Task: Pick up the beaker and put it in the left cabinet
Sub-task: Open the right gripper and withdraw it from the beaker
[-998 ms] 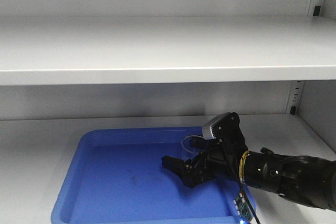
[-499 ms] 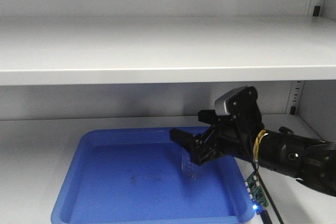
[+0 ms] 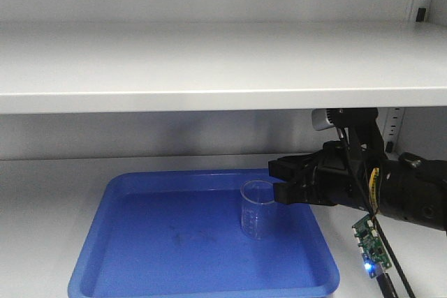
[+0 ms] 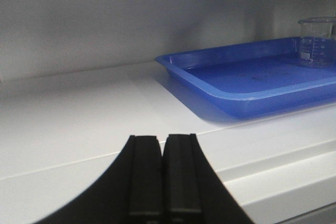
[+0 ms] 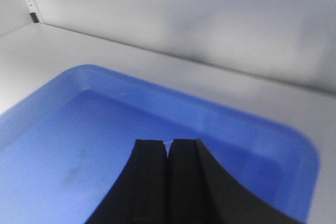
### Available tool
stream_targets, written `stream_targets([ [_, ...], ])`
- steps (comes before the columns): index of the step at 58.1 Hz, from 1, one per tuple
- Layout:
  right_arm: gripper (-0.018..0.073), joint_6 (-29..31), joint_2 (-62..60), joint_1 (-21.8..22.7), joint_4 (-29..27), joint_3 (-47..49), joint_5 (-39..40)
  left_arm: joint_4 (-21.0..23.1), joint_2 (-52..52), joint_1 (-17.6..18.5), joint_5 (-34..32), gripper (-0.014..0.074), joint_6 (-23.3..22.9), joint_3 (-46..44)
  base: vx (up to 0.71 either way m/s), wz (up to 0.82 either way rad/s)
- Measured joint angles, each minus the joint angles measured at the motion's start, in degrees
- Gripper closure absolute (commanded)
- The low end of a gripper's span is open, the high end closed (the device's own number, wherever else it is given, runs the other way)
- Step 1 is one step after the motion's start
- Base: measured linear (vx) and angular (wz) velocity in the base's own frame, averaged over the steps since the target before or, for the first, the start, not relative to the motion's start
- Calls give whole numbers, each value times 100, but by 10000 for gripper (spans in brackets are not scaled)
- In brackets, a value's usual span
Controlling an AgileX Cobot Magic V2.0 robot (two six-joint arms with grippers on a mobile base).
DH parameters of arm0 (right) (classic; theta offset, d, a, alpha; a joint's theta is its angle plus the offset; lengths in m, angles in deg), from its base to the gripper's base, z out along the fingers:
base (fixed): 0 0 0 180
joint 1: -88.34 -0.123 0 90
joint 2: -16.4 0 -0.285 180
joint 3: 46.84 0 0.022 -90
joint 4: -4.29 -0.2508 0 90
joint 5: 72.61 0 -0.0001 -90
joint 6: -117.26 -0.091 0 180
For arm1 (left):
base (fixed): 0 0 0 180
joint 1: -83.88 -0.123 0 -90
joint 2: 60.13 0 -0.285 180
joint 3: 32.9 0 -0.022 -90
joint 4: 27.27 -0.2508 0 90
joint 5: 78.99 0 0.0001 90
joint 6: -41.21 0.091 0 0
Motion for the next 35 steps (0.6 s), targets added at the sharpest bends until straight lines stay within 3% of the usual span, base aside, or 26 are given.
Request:
stream_targets([
  [7, 564, -482, -146, 0, 197, -251, -279, 0, 0, 0, 0, 595, 0, 0, 0, 0],
  [35, 564, -682, -1462, 0, 192, -2083, -1330, 0, 0, 0, 0, 595, 0, 0, 0, 0],
])
